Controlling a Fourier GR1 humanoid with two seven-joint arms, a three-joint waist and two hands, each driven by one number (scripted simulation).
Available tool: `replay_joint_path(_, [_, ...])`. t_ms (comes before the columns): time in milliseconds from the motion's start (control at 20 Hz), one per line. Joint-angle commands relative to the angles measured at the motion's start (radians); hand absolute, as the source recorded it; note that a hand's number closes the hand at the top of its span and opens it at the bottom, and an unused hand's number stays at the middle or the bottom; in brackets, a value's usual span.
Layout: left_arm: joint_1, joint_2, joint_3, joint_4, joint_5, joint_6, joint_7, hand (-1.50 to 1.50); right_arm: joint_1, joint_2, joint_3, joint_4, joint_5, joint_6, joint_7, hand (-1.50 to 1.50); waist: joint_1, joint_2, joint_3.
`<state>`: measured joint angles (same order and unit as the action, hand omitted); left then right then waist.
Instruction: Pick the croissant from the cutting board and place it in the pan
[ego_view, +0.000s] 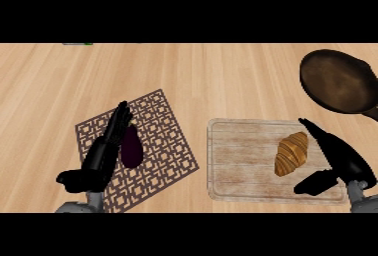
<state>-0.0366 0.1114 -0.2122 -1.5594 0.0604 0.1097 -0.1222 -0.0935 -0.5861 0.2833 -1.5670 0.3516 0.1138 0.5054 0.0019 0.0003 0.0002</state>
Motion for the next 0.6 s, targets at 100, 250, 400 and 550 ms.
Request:
replay_joint_path(100, [0.053,0.015,0.039,-0.049,0.023,-0.062,0.012,0.00,-0.017,0.066,-0.099,0.055,0.051,0.035,-0.066,-1.50,0.000,-0.001,0.000])
replay_joint_path(250, [-0.063,-0.008,0.085,0.058,0.006,-0.056,0.003,0.00,0.035,0.110,-0.098,0.048,0.099,0.010,-0.105,-1.50,-0.004,0.000,0.000])
replay_joint_path(400, [-0.097,-0.040,0.076,0.065,-0.014,-0.036,0.033,0.00,-0.062,0.119,-0.152,0.140,0.083,0.080,-0.098,-1.50,-0.003,0.000,0.000])
replay_joint_path(550, [-0.019,-0.031,0.066,-0.009,-0.017,-0.051,0.050,0.00,-0.121,0.189,-0.136,0.265,0.150,0.060,-0.110,-1.50,0.002,0.000,0.000])
